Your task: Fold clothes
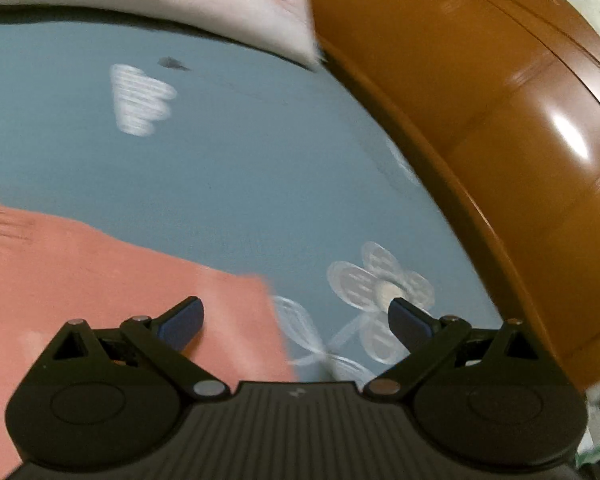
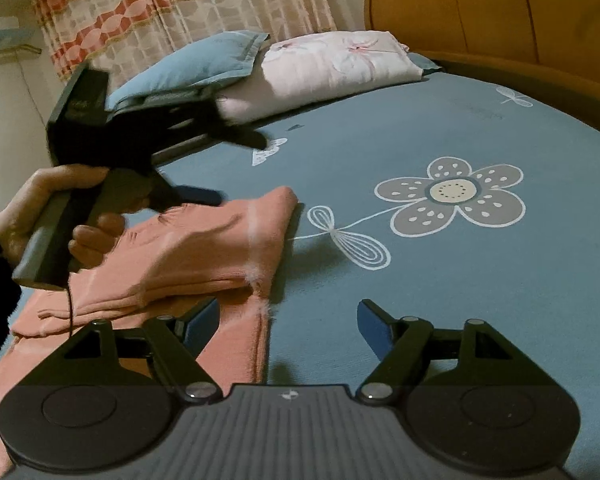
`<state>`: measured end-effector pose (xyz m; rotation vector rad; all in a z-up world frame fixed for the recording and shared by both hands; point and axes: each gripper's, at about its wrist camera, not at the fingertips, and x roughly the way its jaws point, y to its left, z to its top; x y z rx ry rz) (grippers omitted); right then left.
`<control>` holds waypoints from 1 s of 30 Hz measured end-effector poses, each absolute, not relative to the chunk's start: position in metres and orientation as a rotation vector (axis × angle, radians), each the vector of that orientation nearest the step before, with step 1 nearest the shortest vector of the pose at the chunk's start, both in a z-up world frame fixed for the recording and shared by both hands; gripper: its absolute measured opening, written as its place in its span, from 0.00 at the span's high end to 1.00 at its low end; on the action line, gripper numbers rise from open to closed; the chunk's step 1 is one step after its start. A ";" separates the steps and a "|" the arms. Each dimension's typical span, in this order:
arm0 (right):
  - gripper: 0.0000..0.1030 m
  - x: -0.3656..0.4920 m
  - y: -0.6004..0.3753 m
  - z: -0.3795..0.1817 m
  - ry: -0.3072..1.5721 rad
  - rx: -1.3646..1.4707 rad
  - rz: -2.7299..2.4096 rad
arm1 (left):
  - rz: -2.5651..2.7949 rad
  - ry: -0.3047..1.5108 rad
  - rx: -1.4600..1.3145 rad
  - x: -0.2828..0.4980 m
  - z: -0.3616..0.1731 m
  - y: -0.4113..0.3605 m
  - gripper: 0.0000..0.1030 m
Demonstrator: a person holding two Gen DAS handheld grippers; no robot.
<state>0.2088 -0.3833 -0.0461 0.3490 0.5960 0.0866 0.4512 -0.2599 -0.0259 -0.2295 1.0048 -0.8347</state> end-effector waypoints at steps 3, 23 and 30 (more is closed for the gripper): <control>0.23 0.209 -0.385 -0.046 0.597 0.363 0.091 | -0.837 1.025 -0.188 0.448 -0.038 -0.284 0.05; 0.23 0.210 -0.383 -0.048 0.636 0.371 0.119 | -0.846 1.017 -0.232 0.457 -0.058 -0.315 0.02; 0.23 0.210 -0.385 -0.047 0.631 0.380 0.120 | -0.909 0.994 -0.261 0.440 -0.040 -0.299 0.02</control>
